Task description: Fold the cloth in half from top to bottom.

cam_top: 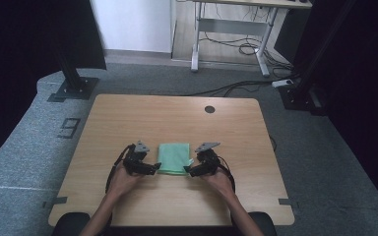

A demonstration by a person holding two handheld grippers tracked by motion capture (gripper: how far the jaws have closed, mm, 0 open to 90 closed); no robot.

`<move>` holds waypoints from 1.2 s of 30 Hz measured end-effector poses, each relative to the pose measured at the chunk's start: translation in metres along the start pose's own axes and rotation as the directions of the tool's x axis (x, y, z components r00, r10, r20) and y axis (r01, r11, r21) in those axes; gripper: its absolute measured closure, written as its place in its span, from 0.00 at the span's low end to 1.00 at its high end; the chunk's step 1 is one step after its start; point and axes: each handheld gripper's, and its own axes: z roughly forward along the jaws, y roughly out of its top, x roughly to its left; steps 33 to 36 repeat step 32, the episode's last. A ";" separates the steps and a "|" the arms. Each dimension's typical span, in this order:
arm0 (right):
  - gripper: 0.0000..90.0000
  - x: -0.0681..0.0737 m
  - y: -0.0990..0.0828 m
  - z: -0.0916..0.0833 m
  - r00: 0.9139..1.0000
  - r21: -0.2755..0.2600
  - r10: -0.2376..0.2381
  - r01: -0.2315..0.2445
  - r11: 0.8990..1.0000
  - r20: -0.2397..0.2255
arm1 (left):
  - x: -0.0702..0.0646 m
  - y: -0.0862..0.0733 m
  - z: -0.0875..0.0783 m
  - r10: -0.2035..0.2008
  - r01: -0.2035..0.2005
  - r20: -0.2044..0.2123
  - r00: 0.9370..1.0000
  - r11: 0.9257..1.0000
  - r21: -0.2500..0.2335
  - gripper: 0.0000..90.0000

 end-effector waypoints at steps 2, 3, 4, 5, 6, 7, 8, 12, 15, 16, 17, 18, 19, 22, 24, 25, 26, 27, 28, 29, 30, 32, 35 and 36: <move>0.14 0.000 0.001 -0.007 1.000 -0.002 -0.008 0.008 1.000 -0.016 | -0.002 -0.001 -0.009 0.005 -0.005 0.012 1.000 1.000 -0.012 0.14; 0.11 0.001 0.001 -0.010 1.000 0.001 -0.013 0.013 1.000 -0.020 | -0.003 -0.003 -0.014 0.013 -0.013 0.017 1.000 1.000 -0.015 0.12; 0.07 0.001 0.000 -0.014 1.000 0.011 -0.012 0.012 1.000 -0.017 | -0.003 -0.005 -0.017 0.015 -0.014 0.019 1.000 1.000 -0.013 0.10; 0.04 0.001 -0.002 -0.016 1.000 0.015 -0.017 0.017 1.000 -0.012 | -0.004 -0.009 -0.020 0.015 -0.015 0.022 1.000 1.000 -0.010 0.09; 0.01 0.001 -0.004 -0.020 1.000 0.021 -0.013 0.013 1.000 -0.004 | -0.004 -0.011 -0.022 0.016 -0.016 0.022 1.000 1.000 -0.007 0.08; 0.00 0.001 -0.007 -0.023 1.000 0.022 -0.011 0.011 1.000 0.006 | -0.004 -0.015 -0.024 0.015 -0.015 0.019 1.000 1.000 -0.003 0.07; 0.00 0.001 -0.010 -0.026 1.000 0.025 -0.013 0.012 1.000 0.022 | -0.003 -0.020 -0.025 0.020 -0.020 0.010 1.000 1.000 0.007 0.05; 0.00 -0.004 -0.027 -0.040 0.998 0.035 0.003 -0.005 0.999 0.067 | 0.000 -0.034 -0.028 0.035 -0.034 -0.019 0.999 0.999 0.036 0.00; 0.00 -0.008 -0.039 -0.047 0.995 0.042 0.016 -0.020 0.999 0.094 | 0.003 -0.045 -0.028 0.027 -0.026 -0.022 0.999 0.999 0.048 0.00; 0.00 -0.010 -0.043 -0.050 0.995 0.046 0.024 -0.029 0.999 0.102 | 0.004 -0.048 -0.028 0.024 -0.023 -0.022 0.999 0.998 0.051 0.00; 0.00 -0.012 -0.047 -0.052 0.993 0.044 0.032 -0.037 0.998 0.110 | 0.005 -0.052 -0.028 0.020 -0.019 -0.023 1.000 0.998 0.056 0.00; 0.00 -0.014 -0.052 -0.054 0.992 0.039 0.041 -0.046 0.998 0.117 | 0.005 -0.055 -0.028 0.015 -0.014 -0.023 1.000 0.998 0.059 0.00; 0.00 -0.015 -0.055 -0.056 0.992 0.041 0.049 -0.054 0.998 0.119 | 0.006 -0.056 -0.027 0.013 -0.011 -0.021 1.000 0.998 0.062 0.00; 0.00 -0.018 -0.063 -0.059 0.989 0.041 0.066 -0.072 0.997 0.132 | 0.008 -0.059 -0.024 0.012 -0.010 -0.031 0.999 0.997 0.072 0.00; 0.00 -0.021 -0.067 -0.059 0.987 0.042 0.078 -0.084 0.996 0.143 | 0.008 -0.059 -0.024 0.017 -0.014 -0.032 0.999 0.997 0.075 0.00; 0.00 -0.021 -0.069 -0.058 0.986 0.044 0.083 -0.090 0.995 0.146 | 0.008 -0.059 -0.024 0.018 -0.015 -0.032 0.999 0.997 0.076 0.00; 0.00 -0.022 -0.071 -0.057 0.985 0.040 0.072 -0.079 0.996 0.160 | 0.008 -0.059 -0.024 0.017 -0.014 -0.033 0.999 0.997 0.076 0.00; 0.00 -0.022 -0.072 -0.057 0.983 0.036 0.064 -0.071 0.997 0.170 | 0.008 -0.059 -0.024 0.016 -0.013 -0.033 0.999 0.997 0.077 0.00; 0.00 -0.022 -0.073 -0.057 0.983 0.025 0.069 -0.074 0.997 0.172 | 0.007 -0.059 -0.024 0.014 -0.012 -0.034 0.999 0.997 0.077 0.00; 0.00 -0.022 -0.074 -0.057 0.982 0.015 0.069 -0.073 0.997 0.175 | 0.007 -0.059 -0.024 0.014 -0.011 -0.035 0.999 0.997 0.077 0.00; 0.00 -0.021 -0.075 -0.056 0.981 0.003 0.073 -0.075 0.997 0.179 | 0.007 -0.059 -0.024 0.013 -0.010 -0.036 0.999 0.997 0.077 0.00; 0.00 -0.020 -0.076 -0.056 0.980 -0.005 0.078 -0.079 0.997 0.182 | 0.007 -0.059 -0.024 0.011 -0.008 -0.037 0.999 0.997 0.077 0.00; 0.00 -0.020 -0.076 -0.056 0.980 -0.005 0.078 -0.079 0.997 0.182 | 0.007 -0.059 -0.024 0.011 -0.008 -0.037 0.999 0.997 0.077 0.00; 0.00 -0.020 -0.076 -0.056 0.980 -0.005 0.078 -0.079 0.997 0.182 | 0.007 -0.059 -0.024 0.011 -0.008 -0.037 0.999 0.997 0.077 0.00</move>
